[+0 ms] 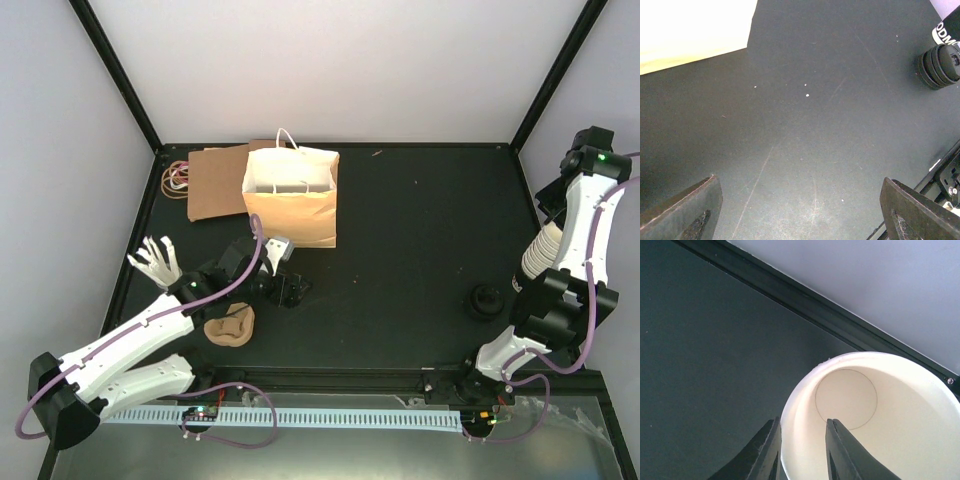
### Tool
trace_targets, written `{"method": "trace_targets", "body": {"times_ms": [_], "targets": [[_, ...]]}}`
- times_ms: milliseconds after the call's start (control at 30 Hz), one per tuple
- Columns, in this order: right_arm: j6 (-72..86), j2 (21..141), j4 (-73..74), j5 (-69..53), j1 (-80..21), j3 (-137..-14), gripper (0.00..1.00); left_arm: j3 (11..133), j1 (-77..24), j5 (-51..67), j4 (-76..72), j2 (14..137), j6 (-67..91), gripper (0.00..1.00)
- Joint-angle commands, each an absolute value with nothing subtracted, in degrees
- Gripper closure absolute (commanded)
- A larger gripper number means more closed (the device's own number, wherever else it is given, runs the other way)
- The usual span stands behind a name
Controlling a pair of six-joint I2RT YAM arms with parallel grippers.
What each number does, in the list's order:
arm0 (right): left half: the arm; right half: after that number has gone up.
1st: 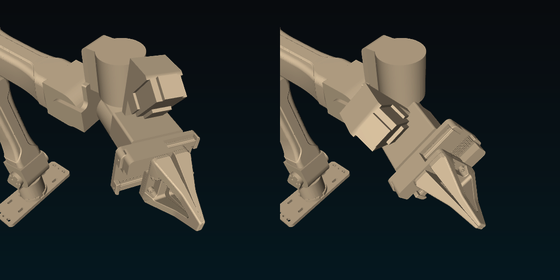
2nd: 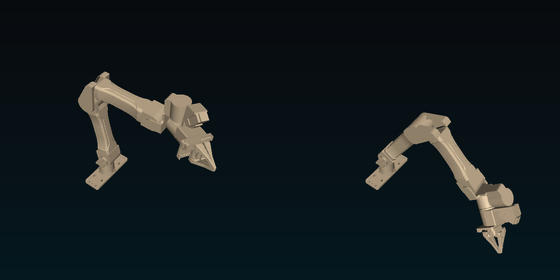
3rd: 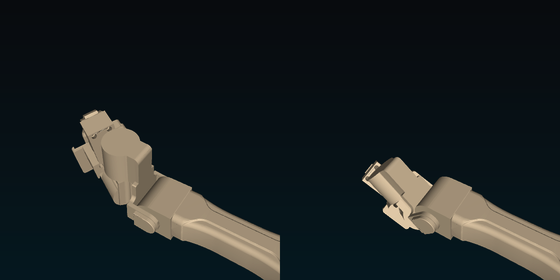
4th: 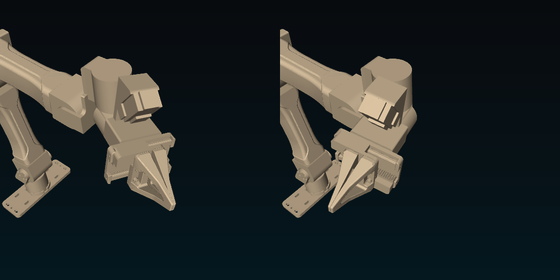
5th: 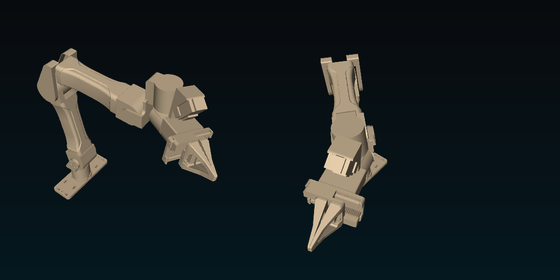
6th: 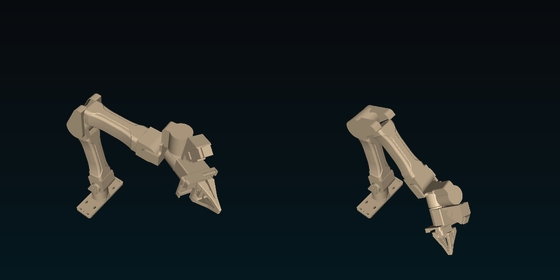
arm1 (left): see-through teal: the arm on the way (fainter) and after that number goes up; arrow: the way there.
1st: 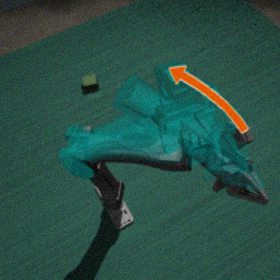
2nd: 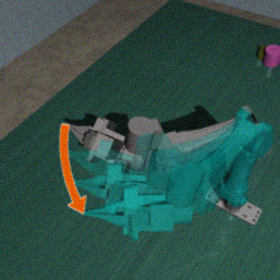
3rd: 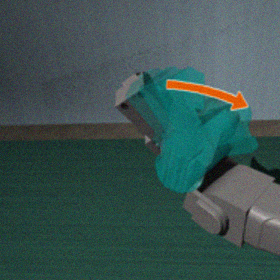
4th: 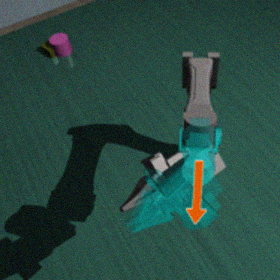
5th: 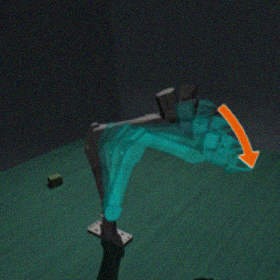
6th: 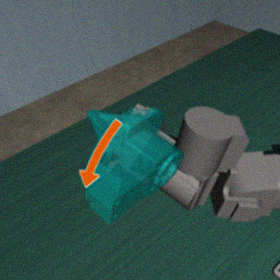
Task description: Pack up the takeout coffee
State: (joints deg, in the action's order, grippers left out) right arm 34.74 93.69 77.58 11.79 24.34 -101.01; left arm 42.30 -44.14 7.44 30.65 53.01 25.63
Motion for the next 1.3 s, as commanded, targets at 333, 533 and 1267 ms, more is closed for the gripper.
{"method": "trace_targets", "body": {"times_ms": [333,533,1267], "targets": [[35.15,92.26,78.26,12.7,24.04,-102.22,0.72,44.94,-44.48,6.11,30.8,53.38,24.61,0.11],[35.01,92.56,79.31,12.34,23.99,-104.05,0.71,44.82,-44.59,6.16,30.91,53.37,24.61,0.11],[35.06,94.89,76.96,11.56,23.47,-101.07,0.69,45.09,-44.5,6.08,30.85,53.62,24.5,0.11]]}}
